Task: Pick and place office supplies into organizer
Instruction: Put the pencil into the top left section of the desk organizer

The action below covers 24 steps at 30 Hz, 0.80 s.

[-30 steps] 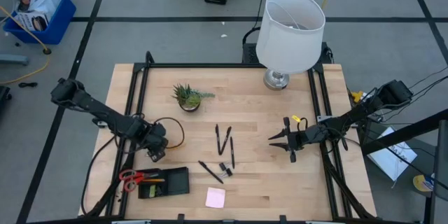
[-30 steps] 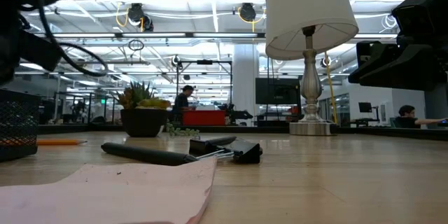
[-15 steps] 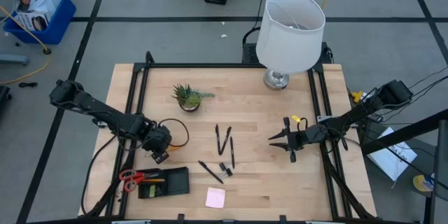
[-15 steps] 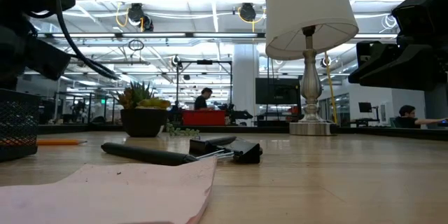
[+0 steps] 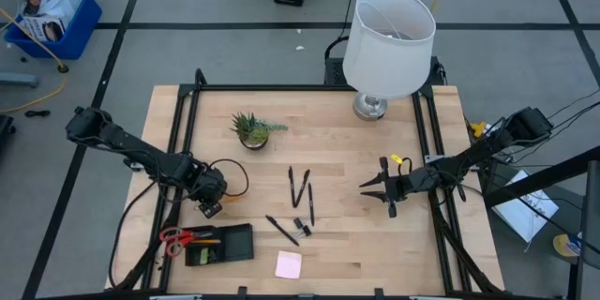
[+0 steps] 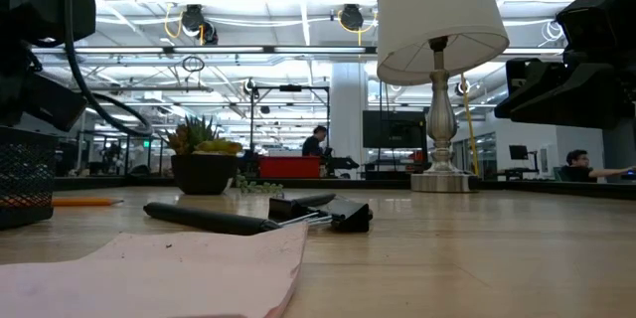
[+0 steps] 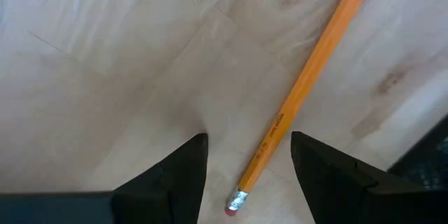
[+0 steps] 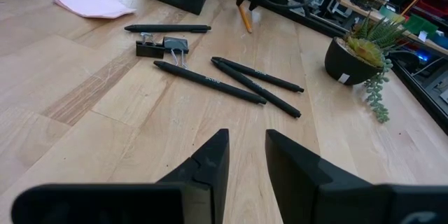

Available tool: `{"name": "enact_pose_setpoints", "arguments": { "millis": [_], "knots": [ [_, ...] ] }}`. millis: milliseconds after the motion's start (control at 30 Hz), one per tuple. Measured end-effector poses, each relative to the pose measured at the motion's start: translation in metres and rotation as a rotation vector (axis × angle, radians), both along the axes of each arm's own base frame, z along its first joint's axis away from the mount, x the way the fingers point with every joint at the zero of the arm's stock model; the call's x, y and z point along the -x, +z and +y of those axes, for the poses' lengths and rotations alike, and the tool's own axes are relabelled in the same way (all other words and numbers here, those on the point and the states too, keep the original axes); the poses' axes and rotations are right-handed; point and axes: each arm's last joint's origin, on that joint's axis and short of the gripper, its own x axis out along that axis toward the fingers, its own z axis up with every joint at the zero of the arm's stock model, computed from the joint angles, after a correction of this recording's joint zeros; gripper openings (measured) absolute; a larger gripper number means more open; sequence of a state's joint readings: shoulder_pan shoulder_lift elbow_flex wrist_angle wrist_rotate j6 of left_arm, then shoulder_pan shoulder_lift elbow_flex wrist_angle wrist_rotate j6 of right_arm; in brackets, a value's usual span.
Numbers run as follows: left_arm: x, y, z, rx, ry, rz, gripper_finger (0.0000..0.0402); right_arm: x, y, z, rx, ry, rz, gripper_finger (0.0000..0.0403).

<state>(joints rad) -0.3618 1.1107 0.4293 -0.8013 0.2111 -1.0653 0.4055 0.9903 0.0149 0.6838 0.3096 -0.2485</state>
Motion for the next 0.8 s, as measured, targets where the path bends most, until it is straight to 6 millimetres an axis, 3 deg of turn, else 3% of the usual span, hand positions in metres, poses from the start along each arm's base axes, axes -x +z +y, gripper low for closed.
{"name": "enact_pose_setpoints", "arguments": {
  "millis": [800],
  "knots": [
    [0.0045,-0.0025,-0.004,-0.108,-0.024,-0.021,0.0213,0.0,0.0001,0.0,0.0,0.0,0.0,0.0089]
  ]
}}
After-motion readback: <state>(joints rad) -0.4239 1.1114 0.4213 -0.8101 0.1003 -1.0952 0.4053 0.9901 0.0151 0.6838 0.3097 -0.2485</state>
